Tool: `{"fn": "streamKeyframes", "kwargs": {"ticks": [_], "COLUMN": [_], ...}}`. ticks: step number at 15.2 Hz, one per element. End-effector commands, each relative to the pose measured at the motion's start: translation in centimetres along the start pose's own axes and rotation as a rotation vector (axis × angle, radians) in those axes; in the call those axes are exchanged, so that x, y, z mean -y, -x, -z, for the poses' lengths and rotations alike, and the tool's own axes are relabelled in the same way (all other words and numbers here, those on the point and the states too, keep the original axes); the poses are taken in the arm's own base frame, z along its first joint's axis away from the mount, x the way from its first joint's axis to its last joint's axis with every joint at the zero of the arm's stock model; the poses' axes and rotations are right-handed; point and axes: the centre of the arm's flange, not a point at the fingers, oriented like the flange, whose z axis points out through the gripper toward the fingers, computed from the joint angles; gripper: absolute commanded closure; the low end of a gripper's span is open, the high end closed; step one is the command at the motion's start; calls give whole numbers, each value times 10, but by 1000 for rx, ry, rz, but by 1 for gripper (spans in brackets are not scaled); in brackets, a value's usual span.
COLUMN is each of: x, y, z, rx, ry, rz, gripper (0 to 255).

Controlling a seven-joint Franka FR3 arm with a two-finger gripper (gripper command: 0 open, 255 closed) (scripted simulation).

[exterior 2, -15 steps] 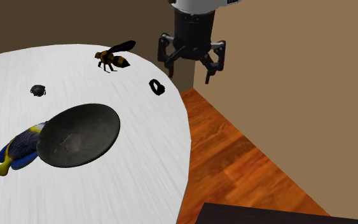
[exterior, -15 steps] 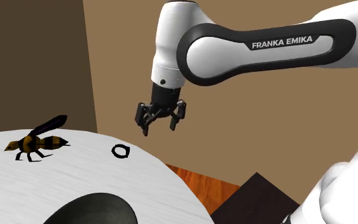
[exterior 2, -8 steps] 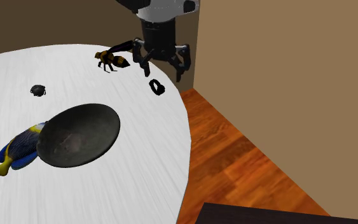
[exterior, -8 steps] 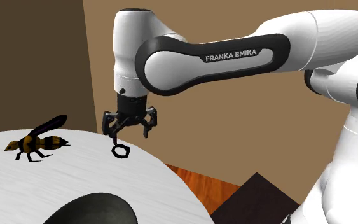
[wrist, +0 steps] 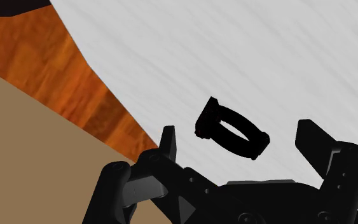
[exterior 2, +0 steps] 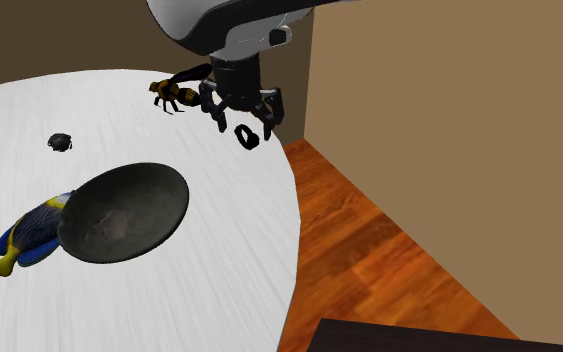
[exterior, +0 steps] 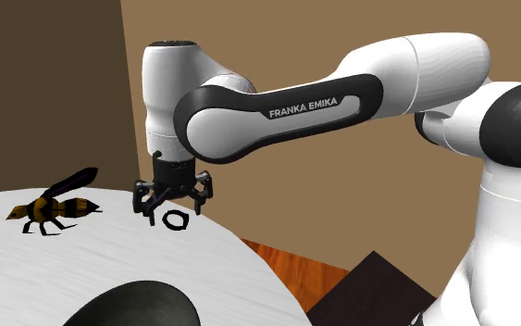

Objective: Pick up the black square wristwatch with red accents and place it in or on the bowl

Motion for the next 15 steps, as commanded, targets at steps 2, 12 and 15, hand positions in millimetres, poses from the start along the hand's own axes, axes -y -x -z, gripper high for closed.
{"fn": "streamKeyframes", "kwargs": {"ticks": [2, 12, 15], "x": [-1, -1, -1], "y": [0, 0, 0], "z": [-14, -13, -14], "rx": [0, 0, 0], "ry": [0, 0, 0], "rz": [0, 0, 0], "gripper": [0, 255, 255]}}
